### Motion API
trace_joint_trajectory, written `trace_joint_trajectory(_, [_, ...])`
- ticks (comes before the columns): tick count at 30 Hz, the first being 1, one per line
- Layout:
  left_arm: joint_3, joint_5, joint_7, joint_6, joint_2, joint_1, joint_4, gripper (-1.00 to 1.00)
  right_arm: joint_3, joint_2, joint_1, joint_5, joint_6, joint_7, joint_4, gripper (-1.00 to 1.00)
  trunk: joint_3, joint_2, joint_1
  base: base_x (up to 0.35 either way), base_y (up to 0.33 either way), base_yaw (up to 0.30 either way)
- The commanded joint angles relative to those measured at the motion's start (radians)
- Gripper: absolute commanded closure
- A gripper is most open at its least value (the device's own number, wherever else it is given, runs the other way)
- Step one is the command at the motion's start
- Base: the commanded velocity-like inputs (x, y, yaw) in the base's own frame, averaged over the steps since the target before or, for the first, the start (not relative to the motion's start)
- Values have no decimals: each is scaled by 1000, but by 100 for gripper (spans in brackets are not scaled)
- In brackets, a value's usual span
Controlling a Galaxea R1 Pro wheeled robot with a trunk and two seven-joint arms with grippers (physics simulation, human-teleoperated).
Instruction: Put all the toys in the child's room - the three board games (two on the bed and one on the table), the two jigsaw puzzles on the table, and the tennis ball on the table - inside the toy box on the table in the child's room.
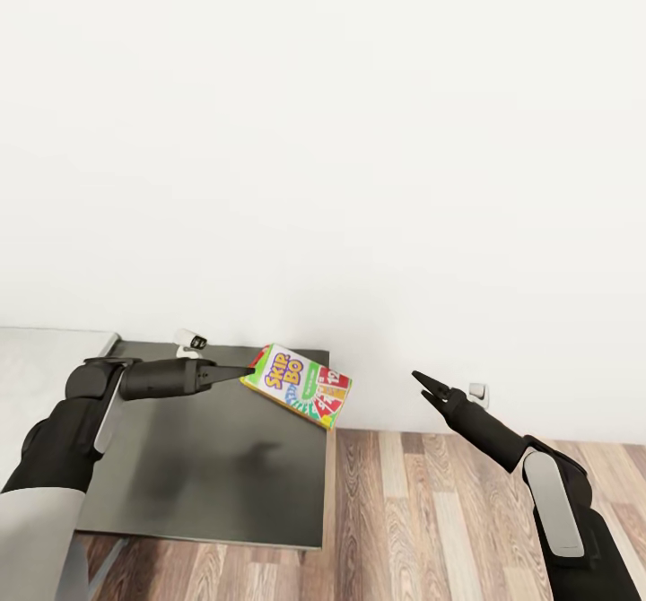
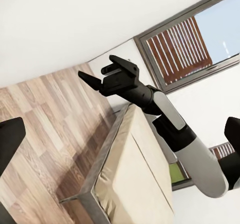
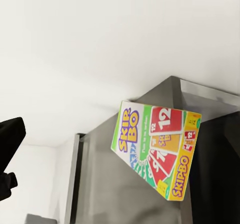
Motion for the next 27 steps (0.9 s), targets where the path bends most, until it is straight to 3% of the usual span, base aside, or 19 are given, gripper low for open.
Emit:
trace_joint_trajectory(1, [0, -1, -4, 10, 0, 0, 0, -100, -2, 0, -1, -1, 6, 2, 0, -100, 1, -1, 0, 0, 0, 0])
trace_joint_trajectory(27, [-4, -3, -4, 9, 7, 0, 1, -100, -3, 0, -1, -1, 6, 3, 0, -100, 43, -1, 0, 0, 0, 0])
